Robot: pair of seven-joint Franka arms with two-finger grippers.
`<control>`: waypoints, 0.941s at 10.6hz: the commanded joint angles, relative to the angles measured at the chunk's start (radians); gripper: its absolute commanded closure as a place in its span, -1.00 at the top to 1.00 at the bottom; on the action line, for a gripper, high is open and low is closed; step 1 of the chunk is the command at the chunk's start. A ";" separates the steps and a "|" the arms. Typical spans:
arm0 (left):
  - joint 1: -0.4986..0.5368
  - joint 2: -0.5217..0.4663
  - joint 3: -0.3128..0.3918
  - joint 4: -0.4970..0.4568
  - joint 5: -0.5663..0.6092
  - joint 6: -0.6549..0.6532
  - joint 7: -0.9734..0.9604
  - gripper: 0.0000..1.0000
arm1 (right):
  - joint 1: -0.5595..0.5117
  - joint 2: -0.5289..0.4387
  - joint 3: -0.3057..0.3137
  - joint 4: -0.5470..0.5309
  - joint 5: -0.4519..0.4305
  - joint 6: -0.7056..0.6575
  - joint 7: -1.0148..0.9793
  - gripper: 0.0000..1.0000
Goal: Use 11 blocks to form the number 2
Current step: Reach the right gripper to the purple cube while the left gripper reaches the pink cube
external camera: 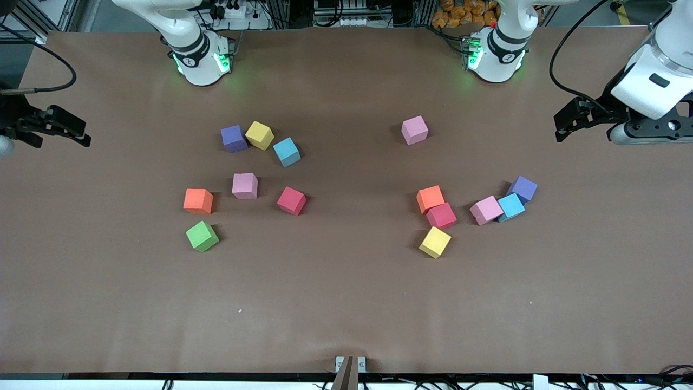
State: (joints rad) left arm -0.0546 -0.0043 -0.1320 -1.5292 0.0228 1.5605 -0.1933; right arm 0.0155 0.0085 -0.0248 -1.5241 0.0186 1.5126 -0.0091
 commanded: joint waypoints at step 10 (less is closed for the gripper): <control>-0.005 -0.003 -0.102 -0.288 -0.049 0.073 -0.166 1.00 | -0.003 0.077 0.016 -0.033 0.081 -0.011 -0.005 1.00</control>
State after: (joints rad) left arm -0.0602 0.0213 -0.1809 -1.7282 -0.0101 1.5810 -0.2663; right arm 0.0179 0.0378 -0.0164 -1.5675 0.0601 1.4950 -0.0101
